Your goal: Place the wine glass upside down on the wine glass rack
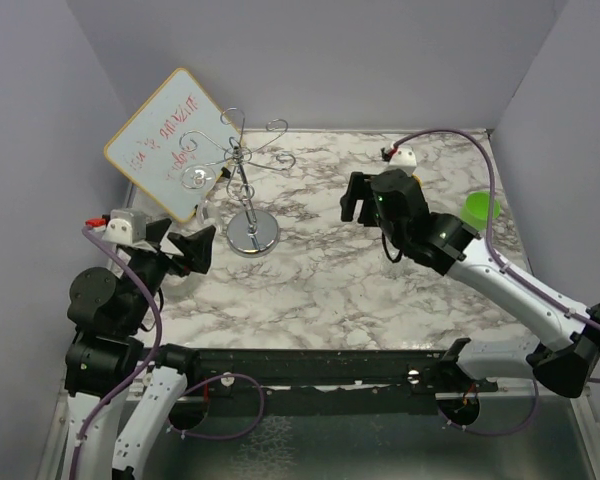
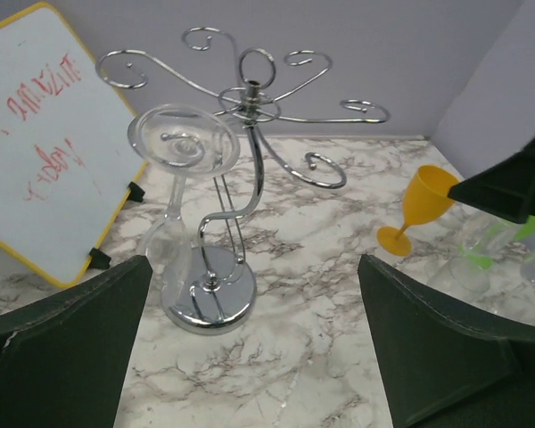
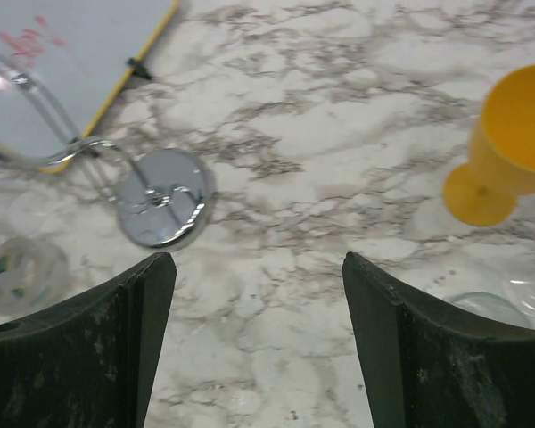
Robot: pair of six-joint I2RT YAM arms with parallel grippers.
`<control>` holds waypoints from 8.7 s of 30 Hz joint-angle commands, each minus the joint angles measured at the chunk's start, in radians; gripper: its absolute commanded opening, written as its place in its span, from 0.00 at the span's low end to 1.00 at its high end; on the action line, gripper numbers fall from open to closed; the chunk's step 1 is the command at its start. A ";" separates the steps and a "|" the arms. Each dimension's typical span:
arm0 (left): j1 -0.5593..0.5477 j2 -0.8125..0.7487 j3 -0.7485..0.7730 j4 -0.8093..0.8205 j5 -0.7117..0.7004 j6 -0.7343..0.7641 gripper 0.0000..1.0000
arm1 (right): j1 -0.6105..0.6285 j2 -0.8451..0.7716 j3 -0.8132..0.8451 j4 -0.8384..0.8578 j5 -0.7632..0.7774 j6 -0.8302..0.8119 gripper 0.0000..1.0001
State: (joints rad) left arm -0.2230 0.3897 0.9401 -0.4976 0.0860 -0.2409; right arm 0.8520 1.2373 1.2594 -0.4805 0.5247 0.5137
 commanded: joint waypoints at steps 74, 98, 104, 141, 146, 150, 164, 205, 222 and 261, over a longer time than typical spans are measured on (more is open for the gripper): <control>-0.605 1.091 0.561 0.811 -0.198 -0.916 0.95 | -0.476 -0.586 -0.539 1.111 -0.440 0.409 0.01; -0.699 1.128 0.551 0.878 -0.474 -0.966 0.62 | -0.476 -0.528 -0.573 1.202 -0.517 0.489 0.01; -0.707 1.152 0.570 0.888 -0.482 -0.998 0.60 | -0.476 -0.491 -0.575 1.246 -0.611 0.449 0.01; -0.723 1.073 0.523 1.073 -0.237 -0.085 0.00 | -0.476 -0.707 -0.520 0.686 -0.599 0.250 0.66; -0.723 1.040 0.532 0.980 -0.167 0.057 0.00 | -0.476 -0.700 -0.416 0.520 -0.612 0.239 0.75; -0.723 1.037 0.558 0.866 -0.116 0.193 0.00 | -0.476 -0.631 -0.284 0.414 -0.720 0.228 0.79; -0.723 1.084 0.588 0.820 -0.101 0.389 0.00 | -0.476 -0.305 0.033 0.379 -0.969 0.443 0.60; -0.722 0.964 0.359 0.916 0.047 0.467 0.06 | -0.476 -0.263 -0.003 0.380 -0.845 0.686 0.05; -0.722 0.650 0.388 0.376 -0.375 0.224 0.83 | -0.476 -0.042 0.096 0.447 -0.796 0.624 0.00; -0.722 0.302 0.242 0.270 -0.879 0.309 0.99 | -0.301 0.895 1.074 0.167 -0.902 0.544 0.01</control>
State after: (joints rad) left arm -0.9428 0.7074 1.1957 -0.2340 -0.7086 0.0338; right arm 0.5365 2.1052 2.2902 -0.2733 -0.3237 1.0794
